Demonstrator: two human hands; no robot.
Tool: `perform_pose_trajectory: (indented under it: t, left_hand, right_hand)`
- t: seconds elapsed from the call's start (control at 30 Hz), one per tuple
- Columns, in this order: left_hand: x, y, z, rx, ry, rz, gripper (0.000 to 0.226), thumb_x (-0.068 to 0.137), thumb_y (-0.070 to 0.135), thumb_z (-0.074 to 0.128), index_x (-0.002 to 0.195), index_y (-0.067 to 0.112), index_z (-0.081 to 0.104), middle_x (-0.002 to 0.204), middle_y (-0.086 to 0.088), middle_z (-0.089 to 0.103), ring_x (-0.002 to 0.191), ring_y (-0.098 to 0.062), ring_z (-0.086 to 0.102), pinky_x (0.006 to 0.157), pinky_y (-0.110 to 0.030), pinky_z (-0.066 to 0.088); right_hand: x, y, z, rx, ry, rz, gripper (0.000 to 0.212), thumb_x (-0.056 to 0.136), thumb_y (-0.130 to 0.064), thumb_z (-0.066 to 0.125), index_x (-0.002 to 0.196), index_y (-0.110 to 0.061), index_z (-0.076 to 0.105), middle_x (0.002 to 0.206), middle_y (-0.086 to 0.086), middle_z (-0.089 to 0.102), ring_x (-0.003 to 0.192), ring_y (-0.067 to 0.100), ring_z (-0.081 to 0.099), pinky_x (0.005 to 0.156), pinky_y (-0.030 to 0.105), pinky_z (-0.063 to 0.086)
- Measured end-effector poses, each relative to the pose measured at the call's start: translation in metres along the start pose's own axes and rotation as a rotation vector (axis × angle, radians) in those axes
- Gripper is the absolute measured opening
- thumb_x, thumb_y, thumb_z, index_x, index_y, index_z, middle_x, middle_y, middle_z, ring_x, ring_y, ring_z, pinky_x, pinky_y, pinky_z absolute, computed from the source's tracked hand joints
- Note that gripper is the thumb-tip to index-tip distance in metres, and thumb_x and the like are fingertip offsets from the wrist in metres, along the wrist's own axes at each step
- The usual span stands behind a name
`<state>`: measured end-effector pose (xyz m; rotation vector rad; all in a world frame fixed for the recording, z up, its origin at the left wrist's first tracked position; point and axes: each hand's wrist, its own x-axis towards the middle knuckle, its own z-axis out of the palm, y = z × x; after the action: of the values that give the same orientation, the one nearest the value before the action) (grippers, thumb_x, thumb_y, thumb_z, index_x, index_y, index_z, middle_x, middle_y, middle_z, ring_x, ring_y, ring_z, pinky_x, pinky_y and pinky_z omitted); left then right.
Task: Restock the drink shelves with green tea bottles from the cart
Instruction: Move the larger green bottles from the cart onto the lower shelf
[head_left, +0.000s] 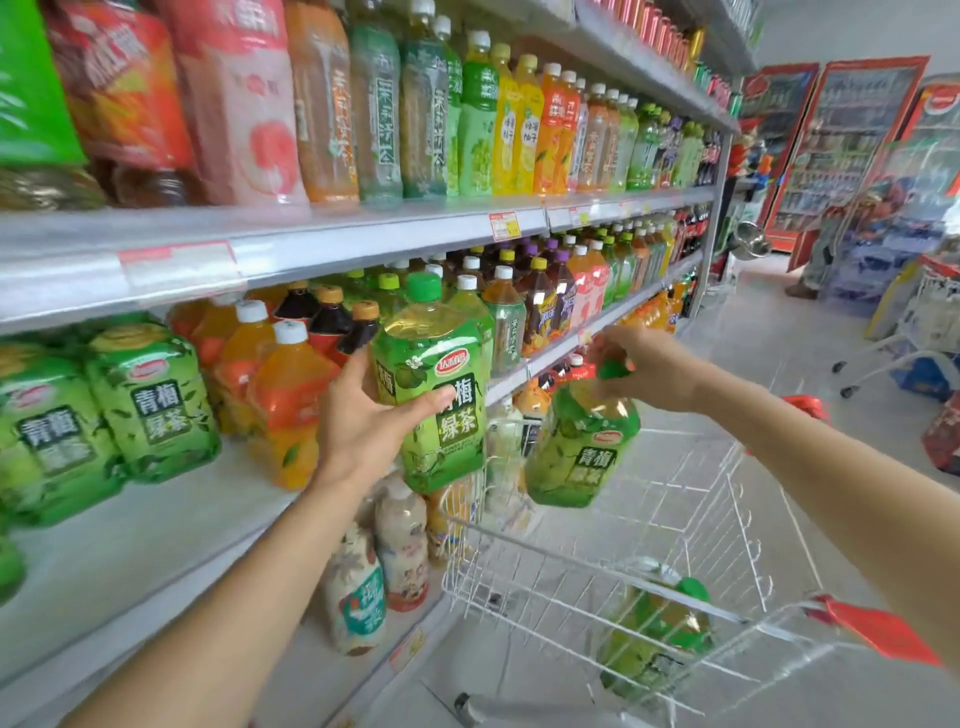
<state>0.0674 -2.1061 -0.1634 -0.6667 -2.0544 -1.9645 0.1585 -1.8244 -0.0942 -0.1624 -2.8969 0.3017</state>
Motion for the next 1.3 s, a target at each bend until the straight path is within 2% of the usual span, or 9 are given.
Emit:
perform_pose_trajectory:
  t: [0.13,0.3,0.4,0.5,0.67,0.77,0.97,1.13,1.3]
  left_hand:
    - [-0.022,0.027,-0.051,0.025,0.108,0.05,0.061,0.051,0.03,0.094,0.103,0.033,0.062,0.1,0.012,0.071,0.091,0.0,0.067,0.077,-0.017,0.052]
    - [-0.062,0.042,-0.119,0.126,0.247,0.06,0.06,0.058,0.02,0.091,0.109,0.03,0.06,0.102,0.015,0.07,0.089,0.005,0.066,0.074,-0.012,0.052]
    - [-0.089,0.047,-0.158,0.216,0.344,0.039,0.063,0.057,0.026,0.092,0.111,0.03,0.06,0.098,0.021,0.068,0.085,0.015,0.063,0.071,-0.007,0.05]
    - [-0.114,0.053,-0.191,0.314,0.444,0.014,0.072,0.05,0.046,0.09,0.114,0.034,0.061,0.103,0.021,0.069,0.094,0.007,0.064,0.082,-0.022,0.051]
    - [-0.141,0.061,-0.223,0.403,0.556,-0.01,0.072,0.053,0.041,0.092,0.117,0.033,0.06,0.104,0.02,0.069,0.095,0.008,0.061,0.089,-0.028,0.051]
    - [-0.149,0.059,-0.232,0.408,0.596,-0.027,0.072,0.054,0.035,0.091,0.119,0.029,0.06,0.104,0.019,0.069,0.093,0.009,0.062,0.09,-0.027,0.052]
    - [-0.161,0.049,-0.242,0.371,0.68,-0.059,0.078,0.049,0.039,0.094,0.119,0.033,0.061,0.106,0.016,0.071,0.1,-0.006,0.067,0.092,-0.039,0.055]
    - [-0.164,0.045,-0.244,0.356,0.704,-0.074,0.075,0.055,0.029,0.09,0.123,0.034,0.06,0.11,0.012,0.07,0.1,-0.005,0.066,0.083,-0.024,0.055]
    - [-0.161,0.042,-0.243,0.324,0.728,-0.052,0.071,0.056,0.024,0.088,0.122,0.026,0.062,0.11,0.005,0.071,0.103,-0.01,0.066,0.071,-0.004,0.048]
  right_hand:
    - [-0.002,-0.066,-0.033,0.048,0.097,-0.205,0.029,0.082,-0.019,0.072,0.108,-0.013,0.061,0.103,0.004,0.064,0.093,0.022,0.06,0.084,0.036,0.051]
    - [0.006,-0.149,-0.029,0.209,0.107,-0.423,0.02,0.08,-0.021,0.075,0.099,-0.017,0.071,0.098,0.001,0.07,0.089,0.02,0.062,0.082,0.034,0.048]
    - [0.011,-0.194,-0.013,0.308,0.143,-0.547,0.016,0.08,-0.017,0.075,0.096,-0.016,0.072,0.092,-0.001,0.068,0.077,0.01,0.056,0.072,0.023,0.041]
    - [0.015,-0.235,0.003,0.433,0.211,-0.644,0.018,0.08,-0.018,0.075,0.097,-0.014,0.071,0.094,0.002,0.067,0.07,0.001,0.055,0.071,0.024,0.045]
    - [0.031,-0.283,0.042,0.551,0.324,-0.79,0.021,0.081,-0.015,0.073,0.101,-0.012,0.069,0.1,0.001,0.064,0.094,0.016,0.059,0.084,0.029,0.046]
    - [0.044,-0.303,0.068,0.563,0.383,-0.845,0.021,0.083,-0.012,0.07,0.103,-0.01,0.068,0.102,0.005,0.066,0.099,0.019,0.06,0.086,0.029,0.046]
    - [0.062,-0.334,0.114,0.563,0.408,-0.91,0.019,0.086,-0.015,0.067,0.105,-0.011,0.066,0.104,0.005,0.067,0.103,0.021,0.058,0.086,0.019,0.036]
    - [0.079,-0.354,0.139,0.571,0.392,-0.942,0.02,0.088,-0.018,0.065,0.108,-0.013,0.066,0.107,0.004,0.067,0.103,0.021,0.058,0.091,0.03,0.044]
    - [0.097,-0.378,0.149,0.613,0.343,-0.919,0.024,0.088,-0.019,0.066,0.111,-0.014,0.067,0.112,0.005,0.068,0.11,0.021,0.058,0.098,0.024,0.036]
